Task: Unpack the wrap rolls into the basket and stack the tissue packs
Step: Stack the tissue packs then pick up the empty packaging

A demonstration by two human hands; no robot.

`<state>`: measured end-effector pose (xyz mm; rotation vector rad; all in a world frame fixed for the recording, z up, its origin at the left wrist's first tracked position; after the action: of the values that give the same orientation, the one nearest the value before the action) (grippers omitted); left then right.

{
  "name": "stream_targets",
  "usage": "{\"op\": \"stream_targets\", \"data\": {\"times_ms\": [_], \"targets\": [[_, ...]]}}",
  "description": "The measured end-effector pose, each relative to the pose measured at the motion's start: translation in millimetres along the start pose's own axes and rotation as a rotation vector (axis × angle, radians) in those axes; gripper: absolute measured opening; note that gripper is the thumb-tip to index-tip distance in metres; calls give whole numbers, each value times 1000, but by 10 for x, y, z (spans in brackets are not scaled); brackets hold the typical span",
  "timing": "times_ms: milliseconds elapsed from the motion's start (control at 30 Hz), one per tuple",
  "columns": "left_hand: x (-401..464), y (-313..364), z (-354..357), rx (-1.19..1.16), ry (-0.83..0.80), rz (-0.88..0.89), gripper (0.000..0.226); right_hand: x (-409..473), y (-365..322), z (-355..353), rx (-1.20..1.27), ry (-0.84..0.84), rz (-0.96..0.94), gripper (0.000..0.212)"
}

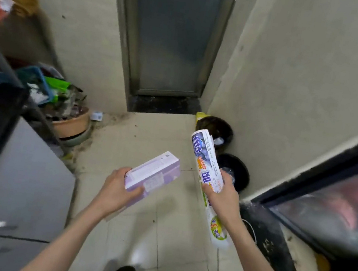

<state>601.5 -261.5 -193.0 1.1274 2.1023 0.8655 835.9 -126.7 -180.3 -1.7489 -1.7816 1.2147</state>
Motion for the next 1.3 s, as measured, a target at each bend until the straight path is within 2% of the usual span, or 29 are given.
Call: {"op": "stream_targets", "data": {"times_ms": [100, 233, 333, 467, 667, 833, 1033, 1200, 1300], "targets": [[619, 260, 426, 61, -112, 16, 67, 437, 365, -306, 32, 52, 138, 48], [1418, 507, 1210, 57, -247, -19, 49, 1210, 798, -592, 55, 62, 329, 49], [2059, 648, 1849, -6, -347, -110, 51, 1897, 1066, -784, 34, 64, 465, 53], [2880, 719, 2584, -24, -526, -318, 58, 2721, 1417, -947, -50, 49, 611, 51], [3694, 681, 3420, 51, -600, -461, 64, 3643, 1991, -916, -100, -63, 770, 55], [4242, 349, 4376, 6, -605, -479, 72, 4468, 2740, -554, -108, -118, 779, 49], [4712, -294, 5610, -42, -540, -536, 66, 5257, 3776, 54, -159, -191, 792, 45], [4894, -483, 6042, -43, -578, -493, 62, 5624, 4163, 231, -109, -226, 752, 71], [4918, -443, 5973, 67, -608, -418, 64, 5637, 4142, 178, -133, -275, 736, 73]]}}
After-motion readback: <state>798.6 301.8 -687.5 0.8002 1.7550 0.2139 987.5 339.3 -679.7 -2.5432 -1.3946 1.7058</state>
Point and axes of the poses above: each hand's wrist, its own x-axis towards the middle knuckle, its own z-axis out of the palm, y = z × x, the point moved 3 cm from there along x, towards the middle knuckle, and after that the axes turned 5 degrees about z, right-handed, at the moved point
